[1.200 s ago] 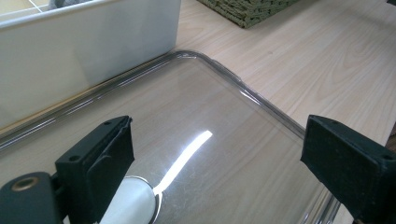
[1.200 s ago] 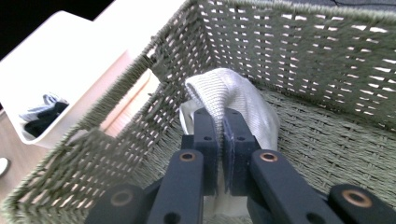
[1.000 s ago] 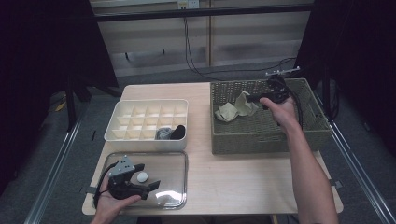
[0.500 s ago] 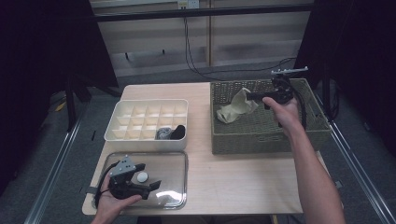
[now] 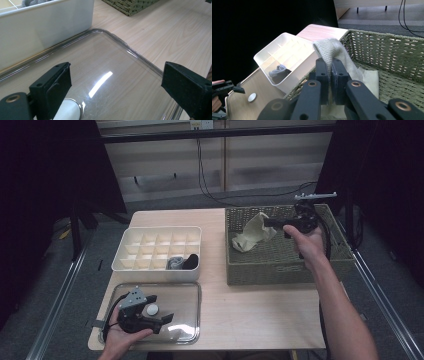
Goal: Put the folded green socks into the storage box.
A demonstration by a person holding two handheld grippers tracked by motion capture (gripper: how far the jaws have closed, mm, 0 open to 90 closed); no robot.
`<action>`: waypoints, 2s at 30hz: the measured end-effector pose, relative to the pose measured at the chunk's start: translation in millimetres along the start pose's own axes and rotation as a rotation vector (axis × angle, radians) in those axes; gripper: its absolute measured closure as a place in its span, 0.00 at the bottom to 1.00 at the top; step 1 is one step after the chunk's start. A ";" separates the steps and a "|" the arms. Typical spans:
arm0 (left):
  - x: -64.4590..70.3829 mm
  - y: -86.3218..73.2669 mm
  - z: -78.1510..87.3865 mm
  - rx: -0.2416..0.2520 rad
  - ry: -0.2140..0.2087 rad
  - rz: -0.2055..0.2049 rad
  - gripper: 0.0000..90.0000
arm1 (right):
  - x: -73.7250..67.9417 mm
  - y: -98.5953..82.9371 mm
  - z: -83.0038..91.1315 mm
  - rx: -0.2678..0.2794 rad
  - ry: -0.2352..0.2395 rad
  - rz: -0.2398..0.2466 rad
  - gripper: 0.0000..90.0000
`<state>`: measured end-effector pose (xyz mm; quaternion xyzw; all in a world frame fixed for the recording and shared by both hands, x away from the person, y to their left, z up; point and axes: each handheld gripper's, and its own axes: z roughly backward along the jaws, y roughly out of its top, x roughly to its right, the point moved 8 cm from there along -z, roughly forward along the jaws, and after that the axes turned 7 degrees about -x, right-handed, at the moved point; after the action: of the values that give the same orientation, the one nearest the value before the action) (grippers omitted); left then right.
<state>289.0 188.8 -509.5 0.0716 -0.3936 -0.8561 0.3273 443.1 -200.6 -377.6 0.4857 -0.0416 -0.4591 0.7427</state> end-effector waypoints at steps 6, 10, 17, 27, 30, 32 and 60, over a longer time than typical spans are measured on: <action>-0.7 -0.2 0.4 0.000 0.002 0.001 0.10 | -6.5 2.1 9.2 0.027 0.010 -0.003 0.96; 0.5 0.5 -0.2 0.004 0.000 -0.004 0.11 | -11.9 4.2 17.2 0.045 0.019 -0.006 0.96; 1.5 0.7 -0.9 -0.002 0.004 -0.016 0.11 | -23.5 7.3 28.8 0.071 0.034 0.007 0.96; -0.4 0.7 0.2 0.007 0.015 -0.007 0.11 | -44.4 7.8 42.9 0.117 0.069 0.019 0.96; -0.7 0.6 0.3 0.005 0.016 -0.007 0.11 | -53.0 7.2 45.5 0.121 0.080 0.030 0.96; -0.9 0.2 -0.4 0.000 0.017 -0.010 0.11 | -58.5 6.3 46.6 0.121 0.083 0.036 0.96; 8.2 4.1 -8.1 -0.012 0.005 -0.017 0.11 | -130.0 -34.3 60.3 0.094 0.178 0.097 0.96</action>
<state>287.7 176.7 -510.9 0.0753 -0.3869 -0.8611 0.3213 315.7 -151.6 -322.1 0.5562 -0.0203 -0.3753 0.7412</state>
